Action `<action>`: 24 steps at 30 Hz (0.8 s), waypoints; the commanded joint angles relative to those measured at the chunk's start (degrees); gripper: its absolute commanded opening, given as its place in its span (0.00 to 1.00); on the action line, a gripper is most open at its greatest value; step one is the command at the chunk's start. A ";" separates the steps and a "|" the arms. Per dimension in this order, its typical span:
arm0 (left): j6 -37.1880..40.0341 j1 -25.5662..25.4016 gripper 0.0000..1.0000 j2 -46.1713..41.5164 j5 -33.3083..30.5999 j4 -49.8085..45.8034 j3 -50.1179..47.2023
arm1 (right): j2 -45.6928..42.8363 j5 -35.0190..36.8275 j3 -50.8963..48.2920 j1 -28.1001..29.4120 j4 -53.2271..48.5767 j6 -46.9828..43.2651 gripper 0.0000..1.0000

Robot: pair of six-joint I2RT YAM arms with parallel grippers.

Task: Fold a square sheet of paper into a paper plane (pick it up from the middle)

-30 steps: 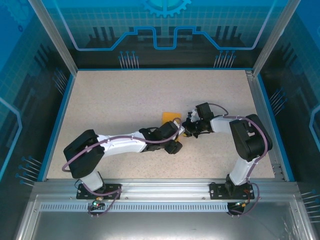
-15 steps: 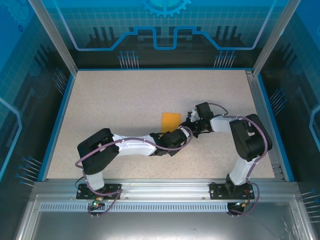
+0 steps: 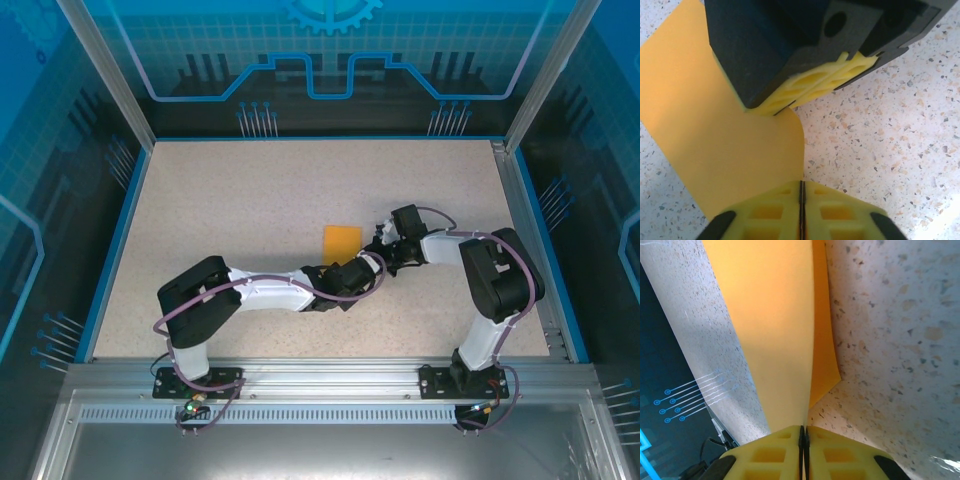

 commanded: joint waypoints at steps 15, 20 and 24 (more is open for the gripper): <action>-7.86 7.84 0.00 -7.53 23.21 -0.01 -2.35 | -7.96 1.75 -2.03 -8.15 -5.69 -5.43 0.36; -10.23 12.89 0.00 -8.54 36.84 0.86 -4.01 | -10.24 0.58 -0.86 -9.17 -5.79 -7.61 0.31; -10.89 15.27 0.00 -7.74 42.92 1.34 -4.23 | -9.70 -0.29 1.11 -7.95 -4.99 -7.92 0.26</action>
